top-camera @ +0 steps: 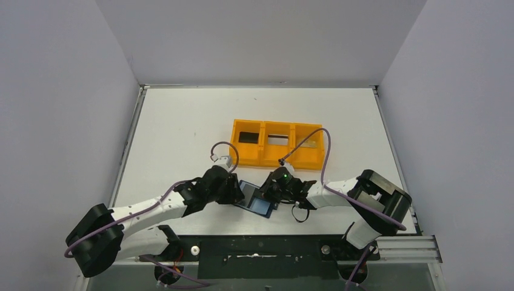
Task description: Take the credit cards out of the card holder
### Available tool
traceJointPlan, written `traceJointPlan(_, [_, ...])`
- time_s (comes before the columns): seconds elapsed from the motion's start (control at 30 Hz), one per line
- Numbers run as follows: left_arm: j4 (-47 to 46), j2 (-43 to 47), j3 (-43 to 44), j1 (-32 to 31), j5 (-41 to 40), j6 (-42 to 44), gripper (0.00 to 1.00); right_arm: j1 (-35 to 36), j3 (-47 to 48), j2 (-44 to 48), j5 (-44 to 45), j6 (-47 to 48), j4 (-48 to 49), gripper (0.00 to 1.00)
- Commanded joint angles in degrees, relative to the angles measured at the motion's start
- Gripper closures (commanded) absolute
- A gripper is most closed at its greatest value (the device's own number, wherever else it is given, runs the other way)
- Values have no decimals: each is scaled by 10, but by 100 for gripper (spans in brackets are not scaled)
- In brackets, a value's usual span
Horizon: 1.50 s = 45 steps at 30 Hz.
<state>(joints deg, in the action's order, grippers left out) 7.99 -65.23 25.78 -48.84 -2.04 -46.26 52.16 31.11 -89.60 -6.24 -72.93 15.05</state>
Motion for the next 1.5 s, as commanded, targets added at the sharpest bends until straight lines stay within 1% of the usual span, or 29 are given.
traceJointPlan(0.0, [11,6,65,22,-43,37,56,-2,2,10,22,-5,-9,96])
traceJointPlan(0.1, [-6,-26,68,46,-18,55,51,-2,2,11,21,-5,-11,96])
traceJointPlan(0.2, [-23,-72,70,57,23,63,51,-3,2,10,22,-4,-12,96])
traceJointPlan(0.3, [-49,-112,60,56,75,69,56,-4,2,9,20,-3,-11,96])
traceJointPlan(0.4, [-52,-135,53,43,103,68,66,-6,0,7,11,-1,1,93])
traceJointPlan(0.53, [-53,-123,28,26,102,49,78,-11,-14,4,-5,-11,43,83])
traceJointPlan(0.6, [-53,-107,9,26,98,32,82,-12,-15,2,-7,-13,50,82])
traceJointPlan(0.73, [-64,-65,-32,24,91,3,84,-11,-5,-4,-3,-3,33,85])
traceJointPlan(0.83, [-57,-51,-43,24,83,-2,85,-5,17,-8,1,18,0,94])
traceJointPlan(0.93, [-31,-48,-35,24,64,-2,85,9,49,-6,26,43,-59,98])
traceJointPlan(1.0, [3,-41,-20,24,36,-5,82,14,67,-2,45,57,-96,100])
traceJointPlan(1.07, [30,-26,-4,24,11,-9,79,19,72,6,57,61,-113,100])
traceJointPlan(1.23, [56,22,24,25,-16,-15,69,19,59,18,54,55,-99,100])
traceJointPlan(1.33, [64,35,44,25,-22,-4,66,19,55,20,50,54,-93,100])
traceJointPlan(1.4, [50,34,53,25,-8,9,65,19,58,18,50,55,-92,100])
traceJointPlan(1.47, [19,26,57,25,26,21,64,19,58,17,50,55,-86,100])
